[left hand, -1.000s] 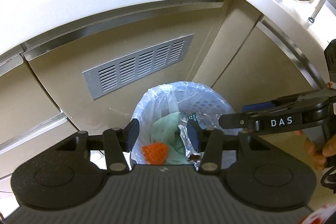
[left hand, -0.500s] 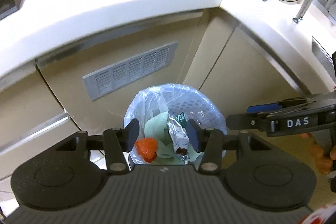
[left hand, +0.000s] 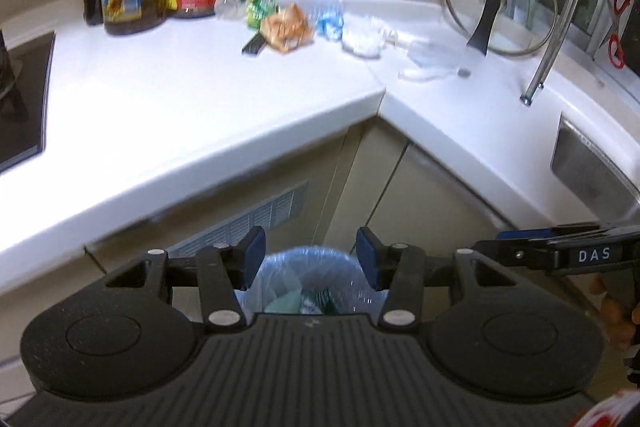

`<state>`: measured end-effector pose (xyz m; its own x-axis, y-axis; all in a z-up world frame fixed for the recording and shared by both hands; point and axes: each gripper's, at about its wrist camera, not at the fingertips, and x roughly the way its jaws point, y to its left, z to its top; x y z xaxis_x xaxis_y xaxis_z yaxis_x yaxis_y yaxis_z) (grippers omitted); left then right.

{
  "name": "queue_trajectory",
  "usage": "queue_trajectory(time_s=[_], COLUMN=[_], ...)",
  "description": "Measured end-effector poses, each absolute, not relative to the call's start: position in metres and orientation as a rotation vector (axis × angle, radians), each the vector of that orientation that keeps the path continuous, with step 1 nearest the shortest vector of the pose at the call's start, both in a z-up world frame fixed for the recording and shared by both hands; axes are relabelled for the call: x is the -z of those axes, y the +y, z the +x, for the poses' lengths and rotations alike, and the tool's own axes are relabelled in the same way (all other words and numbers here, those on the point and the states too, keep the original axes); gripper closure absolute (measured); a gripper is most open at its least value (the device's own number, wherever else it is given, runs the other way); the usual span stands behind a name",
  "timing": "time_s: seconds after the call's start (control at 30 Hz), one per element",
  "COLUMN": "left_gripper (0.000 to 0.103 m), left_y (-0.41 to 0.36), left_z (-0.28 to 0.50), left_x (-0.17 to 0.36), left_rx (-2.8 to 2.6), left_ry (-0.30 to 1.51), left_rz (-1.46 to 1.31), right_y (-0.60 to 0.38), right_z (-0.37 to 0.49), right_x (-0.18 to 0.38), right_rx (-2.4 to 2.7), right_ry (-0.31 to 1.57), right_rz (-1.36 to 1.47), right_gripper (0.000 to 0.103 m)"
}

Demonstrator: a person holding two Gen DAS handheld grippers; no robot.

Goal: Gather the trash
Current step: 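Move both grippers back up to the counter toward the bread bag and toothbrush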

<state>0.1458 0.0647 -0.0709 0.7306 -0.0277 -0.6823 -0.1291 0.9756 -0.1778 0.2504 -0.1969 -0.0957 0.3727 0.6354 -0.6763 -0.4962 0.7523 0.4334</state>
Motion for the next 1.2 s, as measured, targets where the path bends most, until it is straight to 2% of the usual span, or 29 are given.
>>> queue_trajectory(time_s=[0.47,1.2], left_gripper=[0.057,0.057], left_y=[0.106,0.152], left_z=[0.212,0.329], left_x=[0.041,0.028], left_rx=[-0.062,0.000], left_ry=[0.669,0.610], left_rz=[-0.186,-0.104], right_y=[-0.232,-0.162], right_z=[0.319,0.460], right_x=[0.068,0.061], right_rx=[-0.503,-0.299], right_ry=[0.833,0.762], right_rz=[0.250,0.263], right_gripper=[0.037,0.039])
